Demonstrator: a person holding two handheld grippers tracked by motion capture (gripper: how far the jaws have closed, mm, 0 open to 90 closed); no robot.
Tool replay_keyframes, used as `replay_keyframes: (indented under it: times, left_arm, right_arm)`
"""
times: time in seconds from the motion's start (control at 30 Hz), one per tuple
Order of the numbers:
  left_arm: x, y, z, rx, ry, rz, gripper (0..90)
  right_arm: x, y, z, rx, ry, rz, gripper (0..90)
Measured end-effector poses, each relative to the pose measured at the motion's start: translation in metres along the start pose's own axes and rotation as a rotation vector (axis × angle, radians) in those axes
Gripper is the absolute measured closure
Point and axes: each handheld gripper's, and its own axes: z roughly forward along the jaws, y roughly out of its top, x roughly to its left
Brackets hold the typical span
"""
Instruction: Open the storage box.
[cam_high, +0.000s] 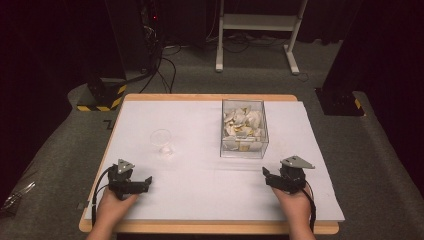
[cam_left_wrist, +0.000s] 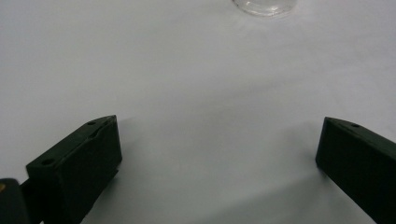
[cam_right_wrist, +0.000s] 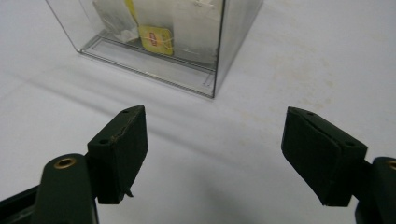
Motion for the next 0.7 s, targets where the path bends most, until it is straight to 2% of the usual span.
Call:
replay_keyframes:
  times: [0.3, 0.7]
  left_arm:
    - [0.000, 0.000, 0.000, 0.000, 0.001, 0.000, 0.6]
    - [0.000, 0.000, 0.000, 0.001, 0.004, 0.002, 0.7]
  right_arm:
    - [0.015, 0.003, 0.003, -0.008, 0.044, -0.039, 22.2]
    - [0.033, 0.005, 0.007, -0.030, 0.070, -0.050, 21.6]
